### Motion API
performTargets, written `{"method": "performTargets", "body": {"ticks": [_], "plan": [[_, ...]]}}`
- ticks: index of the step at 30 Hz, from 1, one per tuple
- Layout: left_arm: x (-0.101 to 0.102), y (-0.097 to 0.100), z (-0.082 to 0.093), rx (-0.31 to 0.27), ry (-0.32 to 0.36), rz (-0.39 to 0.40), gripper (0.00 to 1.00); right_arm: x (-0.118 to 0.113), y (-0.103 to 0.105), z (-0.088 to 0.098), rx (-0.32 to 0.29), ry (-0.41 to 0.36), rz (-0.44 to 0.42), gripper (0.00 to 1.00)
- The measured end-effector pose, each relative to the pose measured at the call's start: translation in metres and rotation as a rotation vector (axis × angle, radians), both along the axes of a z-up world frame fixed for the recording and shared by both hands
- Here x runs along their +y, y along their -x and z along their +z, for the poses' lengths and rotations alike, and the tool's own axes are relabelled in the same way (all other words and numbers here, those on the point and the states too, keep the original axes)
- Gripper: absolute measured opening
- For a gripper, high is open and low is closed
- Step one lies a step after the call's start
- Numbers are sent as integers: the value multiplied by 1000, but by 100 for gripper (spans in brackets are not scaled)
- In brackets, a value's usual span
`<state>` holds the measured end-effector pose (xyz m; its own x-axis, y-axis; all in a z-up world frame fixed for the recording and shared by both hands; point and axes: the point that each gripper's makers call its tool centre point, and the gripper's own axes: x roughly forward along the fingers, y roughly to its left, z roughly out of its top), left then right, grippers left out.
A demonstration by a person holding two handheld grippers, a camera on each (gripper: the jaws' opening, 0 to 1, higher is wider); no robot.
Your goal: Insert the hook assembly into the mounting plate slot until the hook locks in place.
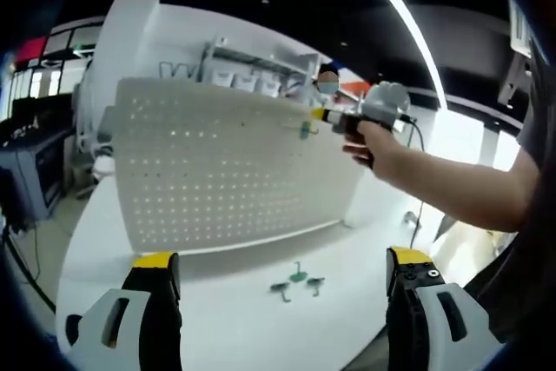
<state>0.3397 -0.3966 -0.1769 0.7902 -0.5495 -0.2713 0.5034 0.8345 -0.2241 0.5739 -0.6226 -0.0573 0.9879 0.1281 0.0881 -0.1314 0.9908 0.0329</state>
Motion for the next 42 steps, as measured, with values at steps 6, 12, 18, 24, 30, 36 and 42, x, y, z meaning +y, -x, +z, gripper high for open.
{"method": "performTargets", "body": {"ticks": [6,12,18,24,30,36,42], "plan": [[-3,5,2,-8,-9,-2,100,-3,11,0,13,30,19,19],[-1,13,5,-19,-17,5,100,1,30,-3,26,67,51,20],[0,21,4,-15,-32,7,100,10,48,-10,63,117,106,23],[0,27,3,-13,-45,8,100,12,64,-18,80,141,126,23],[0,30,2,-14,-57,14,100,-1,81,-26,62,156,100,20],[-4,30,2,-16,-58,4,100,-8,101,-60,157,157,130,23],[-9,32,0,-10,-57,-11,100,-6,125,-92,223,230,185,22]]}}
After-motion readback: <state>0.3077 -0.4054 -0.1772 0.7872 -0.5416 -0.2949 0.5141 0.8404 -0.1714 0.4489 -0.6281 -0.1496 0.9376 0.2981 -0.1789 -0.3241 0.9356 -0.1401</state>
